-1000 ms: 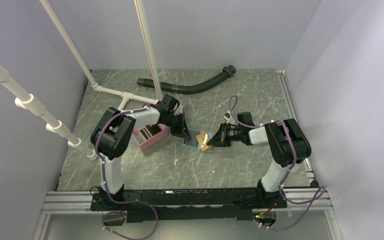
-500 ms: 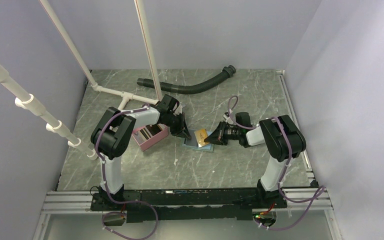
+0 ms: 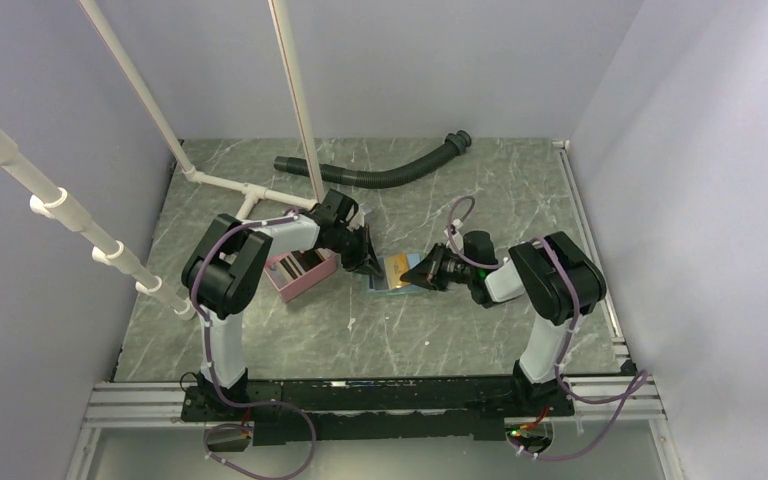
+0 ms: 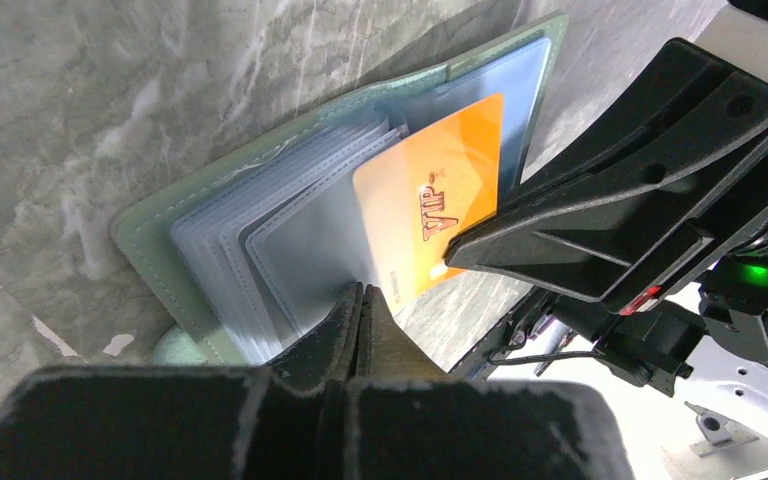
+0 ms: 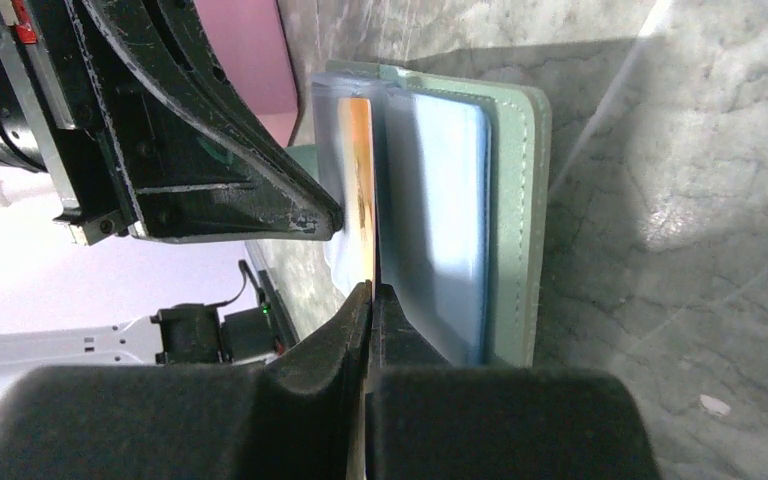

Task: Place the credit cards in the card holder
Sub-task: Insert the credit card into the card holder.

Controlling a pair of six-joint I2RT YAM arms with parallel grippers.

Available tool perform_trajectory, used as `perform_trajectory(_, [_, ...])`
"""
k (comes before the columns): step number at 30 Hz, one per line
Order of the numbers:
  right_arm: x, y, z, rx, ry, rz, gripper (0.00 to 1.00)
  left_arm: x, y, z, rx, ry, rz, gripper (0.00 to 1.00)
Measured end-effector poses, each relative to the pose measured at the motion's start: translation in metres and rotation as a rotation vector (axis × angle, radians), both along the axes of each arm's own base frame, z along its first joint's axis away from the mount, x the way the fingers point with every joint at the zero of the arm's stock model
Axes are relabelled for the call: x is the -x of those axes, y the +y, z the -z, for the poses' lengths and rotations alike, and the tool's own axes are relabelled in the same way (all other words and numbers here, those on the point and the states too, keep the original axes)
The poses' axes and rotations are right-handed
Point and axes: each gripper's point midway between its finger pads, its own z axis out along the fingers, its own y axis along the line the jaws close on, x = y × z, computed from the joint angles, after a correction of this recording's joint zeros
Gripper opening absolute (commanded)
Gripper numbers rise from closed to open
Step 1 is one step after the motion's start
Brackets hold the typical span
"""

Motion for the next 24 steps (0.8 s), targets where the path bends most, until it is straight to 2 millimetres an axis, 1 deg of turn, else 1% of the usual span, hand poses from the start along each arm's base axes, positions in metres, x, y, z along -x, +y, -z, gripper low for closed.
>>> perform_trajectory(2, [-0.001,0.001,0.001,0.006,-0.013,0.009,0.11,0.0,0.0,0.0,0.002,-0.002,0.0,0.01])
perform_trajectory(3, [-0.001,0.002,0.001,0.01,-0.017,0.013,0.18,0.0,0.0,0.0,0.002,-0.002,0.001,0.08])
perform_trajectory(5, [-0.002,0.001,0.005,0.026,-0.016,0.021,0.28,0.0,0.0,0.0,0.0,-0.003,0.001,0.25])
perform_trajectory(6, [-0.001,0.0,0.008,0.044,-0.009,0.02,0.36,0.0,0.001,0.0,-0.006,-0.002,-0.002,0.33])
perform_trajectory(7, [-0.001,0.0,0.008,0.053,-0.004,0.015,0.42,0.001,0.002,-0.001,-0.009,0.002,-0.003,0.38])
perform_trajectory(8, [-0.003,0.001,0.006,0.066,-0.013,0.006,0.45,0.001,0.002,-0.003,-0.012,-0.005,-0.001,0.41])
perform_trajectory(9, [-0.004,0.002,0.0,0.086,-0.032,-0.012,0.47,0.0,0.005,-0.007,-0.023,-0.014,-0.006,0.42])
perform_trajectory(10, [-0.007,0.002,-0.002,0.115,-0.053,-0.018,0.49,-0.001,0.008,-0.01,-0.04,-0.032,-0.007,0.41])
perform_trajectory(11, [-0.011,-0.001,-0.005,0.153,-0.076,-0.023,0.5,-0.001,0.01,-0.013,-0.054,-0.044,-0.011,0.37])
perform_trajectory(13, [-0.016,-0.006,-0.006,0.225,-0.102,-0.041,0.5,-0.003,0.019,-0.016,-0.095,-0.069,-0.018,0.25])
perform_trajectory(15, [-0.018,-0.01,-0.005,0.282,-0.11,-0.071,0.5,-0.006,0.023,-0.015,-0.123,-0.086,-0.021,0.17])
perform_trajectory(17, [-0.018,-0.01,-0.004,0.326,-0.129,-0.108,0.48,-0.008,0.03,-0.01,-0.162,-0.09,-0.029,0.09])
perform_trajectory(19, [-0.017,-0.009,-0.004,0.355,-0.149,-0.147,0.42,-0.008,0.035,-0.004,-0.194,-0.09,-0.033,0.02])
perform_trajectory(20, [-0.017,-0.009,-0.002,0.365,-0.154,-0.165,0.4,-0.008,0.037,-0.001,-0.209,-0.089,-0.036,0.0])
perform_trajectory(24, [-0.023,-0.002,0.002,0.362,-0.154,-0.211,0.31,-0.008,0.042,0.012,-0.262,-0.09,-0.039,0.0])
